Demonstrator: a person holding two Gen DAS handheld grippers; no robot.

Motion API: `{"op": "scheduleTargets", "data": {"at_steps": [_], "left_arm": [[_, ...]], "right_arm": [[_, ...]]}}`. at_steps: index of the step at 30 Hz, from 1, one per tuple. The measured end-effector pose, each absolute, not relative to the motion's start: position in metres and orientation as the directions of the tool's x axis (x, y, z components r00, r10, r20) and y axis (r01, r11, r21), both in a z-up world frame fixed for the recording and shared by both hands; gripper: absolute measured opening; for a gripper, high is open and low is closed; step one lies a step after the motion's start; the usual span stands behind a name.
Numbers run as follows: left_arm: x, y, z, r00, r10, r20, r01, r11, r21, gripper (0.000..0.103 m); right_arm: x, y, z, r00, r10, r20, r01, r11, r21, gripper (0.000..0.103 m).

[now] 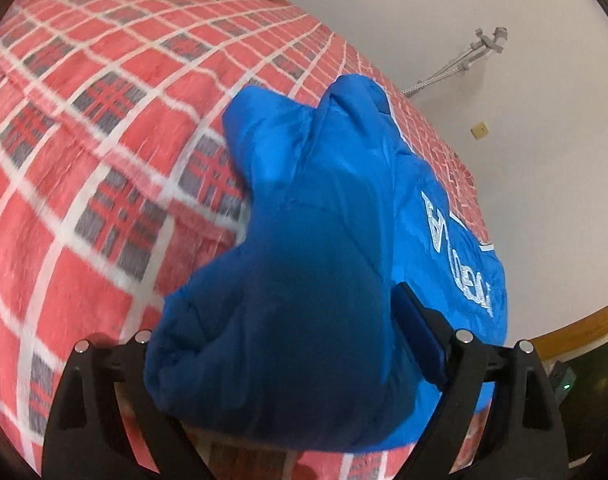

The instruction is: Fold large clothes

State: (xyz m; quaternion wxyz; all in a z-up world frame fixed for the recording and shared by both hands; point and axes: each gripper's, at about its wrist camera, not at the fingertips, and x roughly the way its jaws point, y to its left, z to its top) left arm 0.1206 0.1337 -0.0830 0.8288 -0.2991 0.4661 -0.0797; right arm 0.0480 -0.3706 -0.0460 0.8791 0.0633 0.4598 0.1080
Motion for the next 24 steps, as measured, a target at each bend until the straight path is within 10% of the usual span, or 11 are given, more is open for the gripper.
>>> {"op": "scheduleTargets", "data": {"at_steps": [4, 24], "left_arm": [[0.114, 0.134, -0.075, 0.56, -0.438, -0.703, -0.134, 0.789, -0.599, 0.063], [0.104, 0.114, -0.043, 0.621, -0.479, -0.621, 0.061, 0.819, -0.571, 0.035]], "right_arm": [[0.051, -0.369, -0.045, 0.539, 0.241, -0.807, -0.123, 0.97, 0.208, 0.033], [0.052, -0.375, -0.019, 0.537, 0.252, -0.805, -0.098, 0.967, 0.237, 0.036]]}}
